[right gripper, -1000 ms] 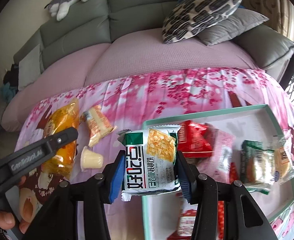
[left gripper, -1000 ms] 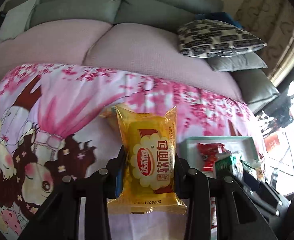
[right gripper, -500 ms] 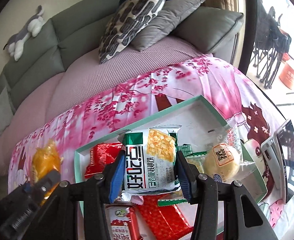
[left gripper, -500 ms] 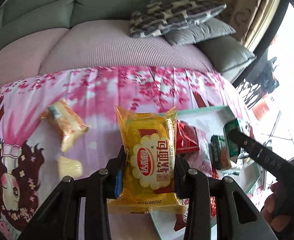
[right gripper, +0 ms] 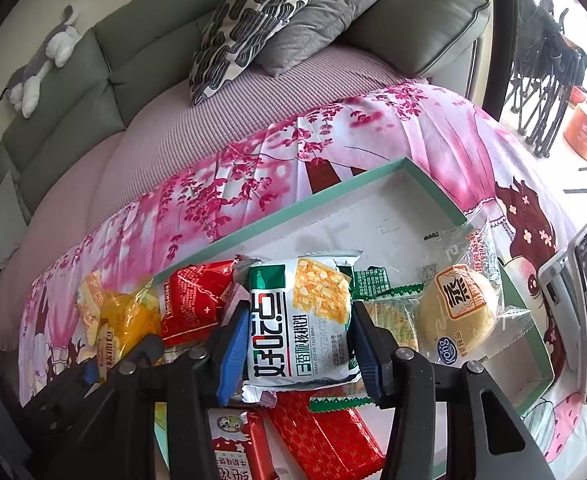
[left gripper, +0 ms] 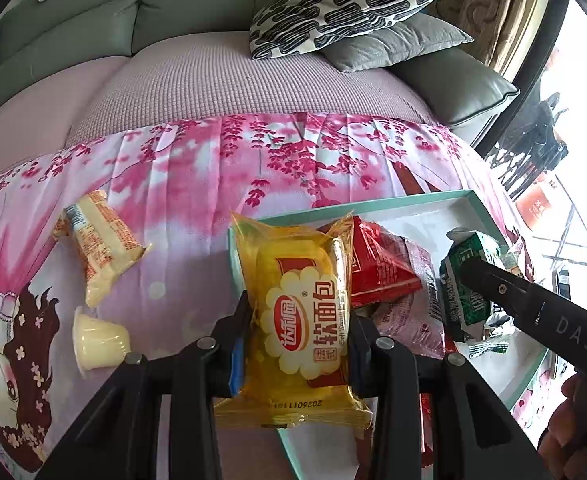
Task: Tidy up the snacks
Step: 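Carry both packs over the tray and open both tools to drop them, then move right tool to pudding cup while left tool approaches tan biscuit pack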
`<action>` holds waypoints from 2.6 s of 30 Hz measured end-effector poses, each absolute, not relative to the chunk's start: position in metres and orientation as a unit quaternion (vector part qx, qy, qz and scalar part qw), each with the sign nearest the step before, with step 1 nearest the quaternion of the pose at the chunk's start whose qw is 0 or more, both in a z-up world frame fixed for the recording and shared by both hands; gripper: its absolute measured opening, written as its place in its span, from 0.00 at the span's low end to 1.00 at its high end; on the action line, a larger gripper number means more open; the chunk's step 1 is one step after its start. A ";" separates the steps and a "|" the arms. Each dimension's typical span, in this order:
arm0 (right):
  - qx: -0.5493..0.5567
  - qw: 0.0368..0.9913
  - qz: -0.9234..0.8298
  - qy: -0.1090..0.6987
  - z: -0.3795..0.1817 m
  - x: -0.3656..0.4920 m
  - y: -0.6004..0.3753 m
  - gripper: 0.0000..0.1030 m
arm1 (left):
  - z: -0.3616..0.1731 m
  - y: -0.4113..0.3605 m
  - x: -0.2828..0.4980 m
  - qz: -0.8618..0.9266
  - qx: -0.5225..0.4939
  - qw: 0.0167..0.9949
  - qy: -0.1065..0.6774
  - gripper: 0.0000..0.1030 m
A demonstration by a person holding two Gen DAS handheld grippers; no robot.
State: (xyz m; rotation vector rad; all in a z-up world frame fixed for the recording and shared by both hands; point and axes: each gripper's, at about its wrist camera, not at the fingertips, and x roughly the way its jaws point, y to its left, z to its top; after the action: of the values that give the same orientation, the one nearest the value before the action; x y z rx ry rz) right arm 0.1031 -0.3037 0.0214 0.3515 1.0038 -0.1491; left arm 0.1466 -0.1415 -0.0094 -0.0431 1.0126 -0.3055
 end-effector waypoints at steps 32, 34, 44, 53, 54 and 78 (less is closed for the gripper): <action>0.175 0.856 -0.086 0.478 0.025 0.101 -0.319 0.71 | 0.001 -0.159 0.139 -0.181 -0.026 0.845 0.503 0.73; 0.176 0.858 -0.088 0.475 0.027 0.099 -0.321 0.76 | 0.005 -0.157 0.138 -0.179 -0.029 0.844 0.505 0.75; 0.175 0.864 -0.086 0.463 0.033 0.096 -0.322 0.92 | 0.025 -0.124 0.138 -0.109 -0.057 0.865 0.487 0.77; 0.163 0.866 -0.077 0.467 0.032 0.099 -0.309 0.92 | 0.023 -0.079 0.149 -0.026 -0.099 0.871 0.480 0.83; 0.159 0.866 -0.072 0.468 0.032 0.100 -0.305 0.92 | 0.022 -0.075 0.150 -0.017 -0.098 0.871 0.481 0.83; 0.075 0.886 0.014 0.457 0.043 0.101 -0.215 1.00 | 0.015 0.003 0.138 0.079 -0.118 0.864 0.483 0.98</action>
State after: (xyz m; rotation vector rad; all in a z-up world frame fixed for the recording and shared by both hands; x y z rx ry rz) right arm 0.1013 -0.2146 0.0433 0.1565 0.9514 0.0288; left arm 0.1375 0.0028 0.0146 -0.2478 1.0133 0.1662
